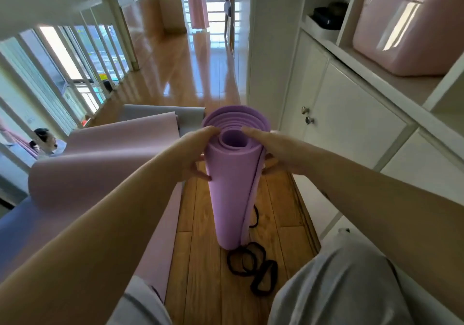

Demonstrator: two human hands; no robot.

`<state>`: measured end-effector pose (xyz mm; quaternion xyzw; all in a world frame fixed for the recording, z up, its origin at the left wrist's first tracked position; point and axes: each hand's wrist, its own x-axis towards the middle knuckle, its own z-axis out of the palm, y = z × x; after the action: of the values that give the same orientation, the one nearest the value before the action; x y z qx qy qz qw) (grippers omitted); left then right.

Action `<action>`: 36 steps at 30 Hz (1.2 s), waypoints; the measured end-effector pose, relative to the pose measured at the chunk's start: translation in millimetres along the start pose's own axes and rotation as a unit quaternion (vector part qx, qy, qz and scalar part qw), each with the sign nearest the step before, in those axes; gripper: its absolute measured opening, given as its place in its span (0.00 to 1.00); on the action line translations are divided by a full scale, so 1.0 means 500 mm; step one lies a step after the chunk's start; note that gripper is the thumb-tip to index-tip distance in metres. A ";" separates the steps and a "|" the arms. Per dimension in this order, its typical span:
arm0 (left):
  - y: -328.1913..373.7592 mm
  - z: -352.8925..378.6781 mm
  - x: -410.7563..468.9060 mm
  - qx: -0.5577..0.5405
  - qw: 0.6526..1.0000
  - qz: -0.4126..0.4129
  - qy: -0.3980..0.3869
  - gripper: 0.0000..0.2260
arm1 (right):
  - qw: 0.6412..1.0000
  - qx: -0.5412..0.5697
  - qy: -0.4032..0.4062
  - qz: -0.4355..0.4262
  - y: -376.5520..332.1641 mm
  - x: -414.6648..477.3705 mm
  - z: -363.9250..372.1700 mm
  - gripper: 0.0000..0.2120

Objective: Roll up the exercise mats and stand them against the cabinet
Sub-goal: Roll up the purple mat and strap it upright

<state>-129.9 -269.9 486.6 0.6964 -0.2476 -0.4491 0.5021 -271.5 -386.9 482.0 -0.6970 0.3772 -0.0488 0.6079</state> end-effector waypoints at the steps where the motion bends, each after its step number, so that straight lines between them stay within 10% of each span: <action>1: 0.010 -0.005 0.003 0.021 1.000 0.007 0.010 0.07 | 0.999 -0.029 0.012 -0.026 -0.011 0.003 -0.002 0.25; 5: 0.036 -0.022 0.014 0.108 0.994 0.031 -0.008 0.07 | 0.994 -0.094 -0.038 -0.040 -0.050 0.009 -0.031 0.19; 12: 0.056 -0.025 0.036 0.081 0.995 -0.051 -0.030 0.16 | 0.985 -0.023 -0.140 0.100 -0.079 0.042 -0.034 0.41; 24: 0.019 -0.007 0.070 0.153 0.988 0.028 0.008 0.18 | 0.982 -0.036 -0.113 0.146 -0.045 0.067 -0.007 0.25; 36: 0.046 -0.027 0.179 0.048 0.997 -0.052 -0.043 0.29 | 0.981 0.069 -0.113 0.144 -0.031 0.169 -0.038 0.38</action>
<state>-73.3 -343.2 475.1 0.7116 -0.2541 -0.4917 0.4328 -214.2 -452.0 467.5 -0.5925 0.3982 0.0923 0.6942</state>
